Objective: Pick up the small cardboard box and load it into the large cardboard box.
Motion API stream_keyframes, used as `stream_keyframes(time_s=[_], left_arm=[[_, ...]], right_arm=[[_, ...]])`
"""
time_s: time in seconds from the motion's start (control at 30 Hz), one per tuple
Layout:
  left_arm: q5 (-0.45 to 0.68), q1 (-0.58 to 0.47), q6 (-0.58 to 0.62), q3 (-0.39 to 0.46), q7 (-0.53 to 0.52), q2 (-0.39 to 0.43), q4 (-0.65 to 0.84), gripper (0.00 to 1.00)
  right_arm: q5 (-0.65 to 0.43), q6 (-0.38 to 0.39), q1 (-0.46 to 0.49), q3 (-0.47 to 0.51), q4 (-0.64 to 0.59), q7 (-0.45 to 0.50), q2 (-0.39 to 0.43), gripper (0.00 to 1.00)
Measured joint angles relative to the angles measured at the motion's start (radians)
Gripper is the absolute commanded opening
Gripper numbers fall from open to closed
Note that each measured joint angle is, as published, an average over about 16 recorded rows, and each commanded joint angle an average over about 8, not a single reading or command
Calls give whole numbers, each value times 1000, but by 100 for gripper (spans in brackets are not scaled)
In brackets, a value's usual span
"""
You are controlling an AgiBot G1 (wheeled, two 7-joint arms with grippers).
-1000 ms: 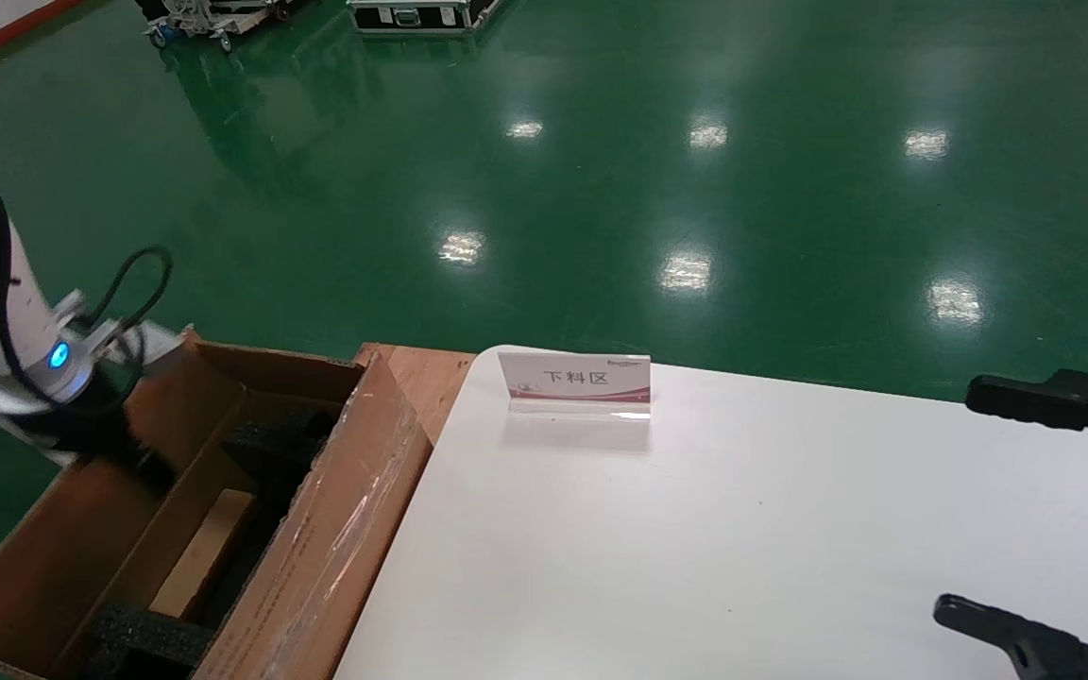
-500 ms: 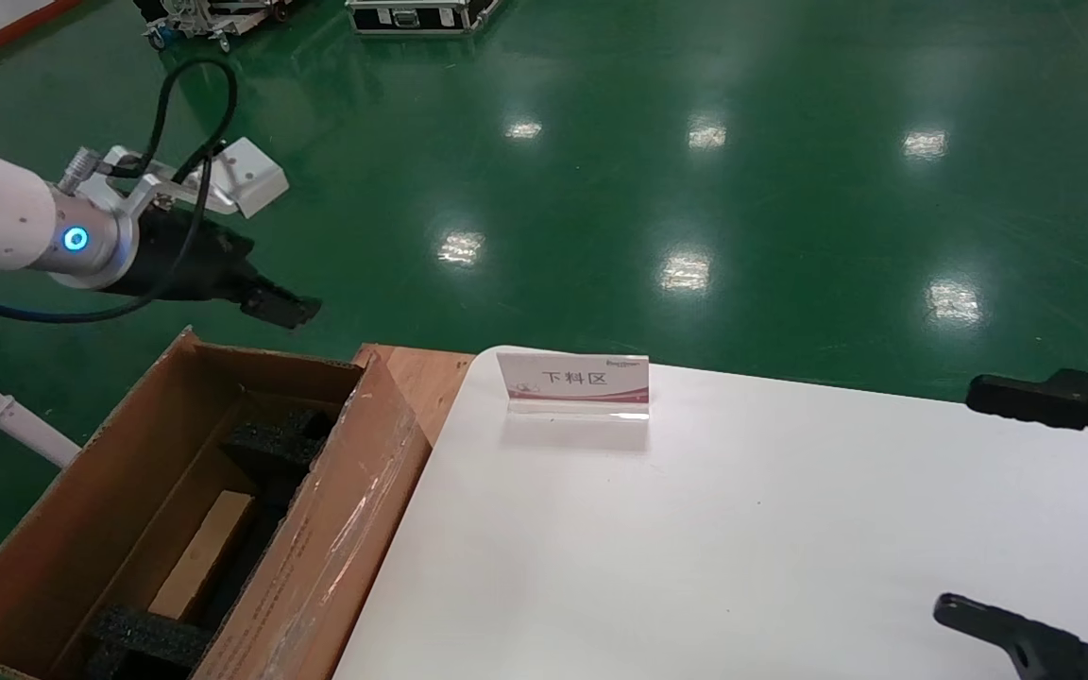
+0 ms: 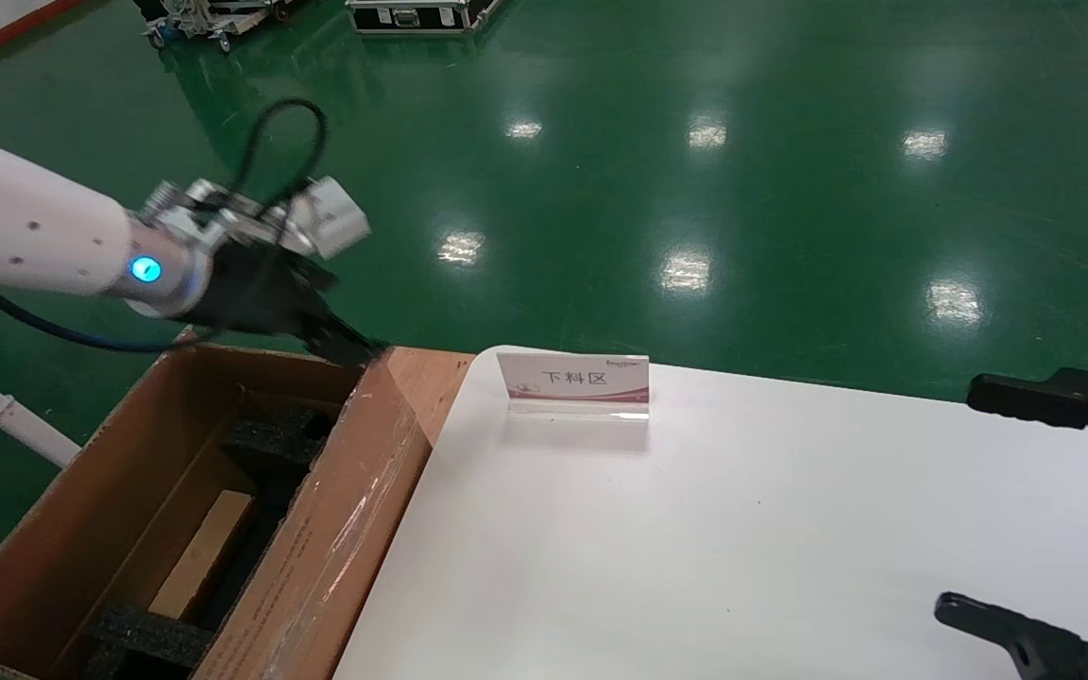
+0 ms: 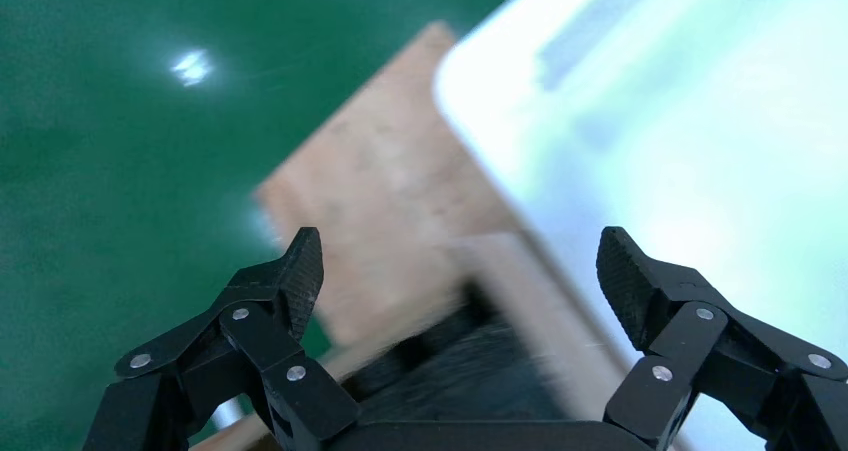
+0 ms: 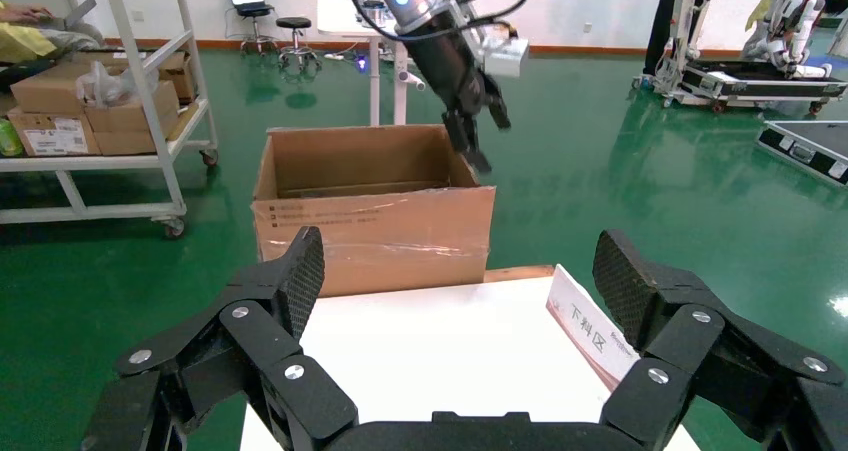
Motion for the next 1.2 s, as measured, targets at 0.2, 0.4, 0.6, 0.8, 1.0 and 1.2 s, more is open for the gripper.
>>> stream_keyframes(time_s=[0.2,0.4,0.6,0.8,1.0,1.2], left_arm=[[-97,142,75,-198,124,9,9,100],[-193,282,150,-394,247,19,17,100],[-289,423,225,-591,370,28,26,100],[-385,563,300,-787,493,37,34,100],[-481,704,375,-984,617,47,43,100],[-577,845,450,-1181,740,56,52,100]], right_arm=[[0,0,0,1,0,0,0,100],[-1,0,-1,2,0,1,-1,100],[-2,-1,-1,4,1,2,-1,100],[-3,-2,-2,5,2,3,-2,100],[-4,-2,-2,7,2,4,-2,100],[-5,-3,-3,9,3,5,-3,100]])
